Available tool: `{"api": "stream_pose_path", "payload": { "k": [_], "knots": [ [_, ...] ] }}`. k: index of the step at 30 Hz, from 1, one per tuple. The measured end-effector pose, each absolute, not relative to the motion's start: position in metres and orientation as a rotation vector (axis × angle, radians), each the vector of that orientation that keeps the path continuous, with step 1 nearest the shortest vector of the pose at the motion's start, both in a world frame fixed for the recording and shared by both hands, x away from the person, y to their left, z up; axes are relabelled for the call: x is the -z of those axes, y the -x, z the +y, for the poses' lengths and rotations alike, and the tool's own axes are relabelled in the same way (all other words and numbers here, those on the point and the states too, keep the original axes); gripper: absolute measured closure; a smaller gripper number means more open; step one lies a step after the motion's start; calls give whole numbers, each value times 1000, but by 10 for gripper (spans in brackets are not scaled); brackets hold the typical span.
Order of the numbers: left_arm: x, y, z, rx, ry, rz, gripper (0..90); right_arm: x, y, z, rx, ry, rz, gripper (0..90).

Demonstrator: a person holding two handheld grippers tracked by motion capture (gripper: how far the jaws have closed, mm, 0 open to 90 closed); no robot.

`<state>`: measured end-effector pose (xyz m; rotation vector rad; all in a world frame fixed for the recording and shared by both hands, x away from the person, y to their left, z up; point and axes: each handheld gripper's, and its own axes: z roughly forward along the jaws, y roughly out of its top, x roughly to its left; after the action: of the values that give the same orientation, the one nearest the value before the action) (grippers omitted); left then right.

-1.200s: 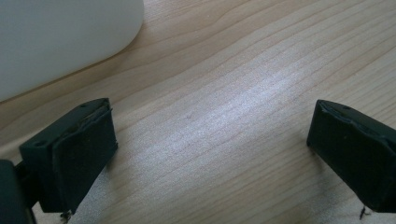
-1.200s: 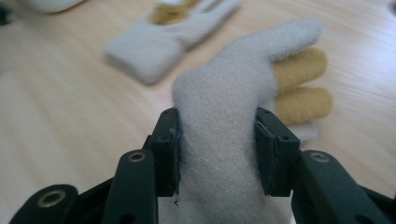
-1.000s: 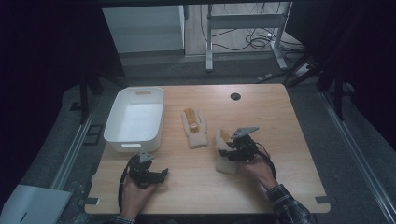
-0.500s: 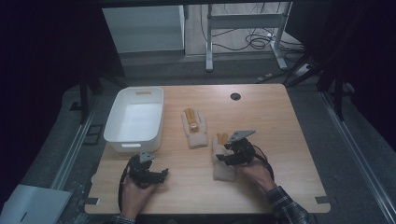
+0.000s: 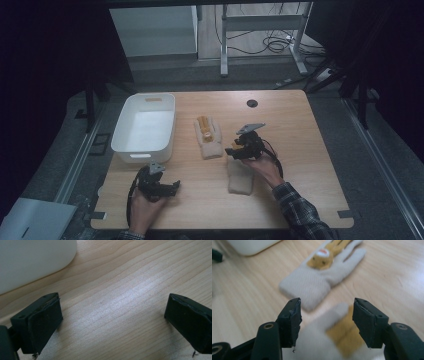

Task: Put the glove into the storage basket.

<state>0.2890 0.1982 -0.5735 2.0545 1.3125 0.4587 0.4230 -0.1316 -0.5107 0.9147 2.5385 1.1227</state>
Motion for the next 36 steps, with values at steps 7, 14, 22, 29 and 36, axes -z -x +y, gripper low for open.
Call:
{"api": "stream_pose_path", "payload": {
  "k": [7, 14, 22, 29, 36],
  "knots": [
    [573, -289, 198, -459, -2054, 1313, 14, 513, -445, -102, -1122, -899, 2558, 403],
    [573, -289, 198, -459, -2057, 1309, 18, 520, -462, -69, -1100, -864, 2572, 475],
    [573, -289, 198, -458, -2057, 1307, 18, 529, -480, -42, -1062, -883, 2568, 474],
    [574, -289, 198, -457, -2049, 1308, 18, 542, -492, -29, -970, -925, 2575, 450],
    [574, -289, 198, -457, -2049, 1308, 18, 546, -489, -27, -926, -911, 2565, 607]
  ]
}}
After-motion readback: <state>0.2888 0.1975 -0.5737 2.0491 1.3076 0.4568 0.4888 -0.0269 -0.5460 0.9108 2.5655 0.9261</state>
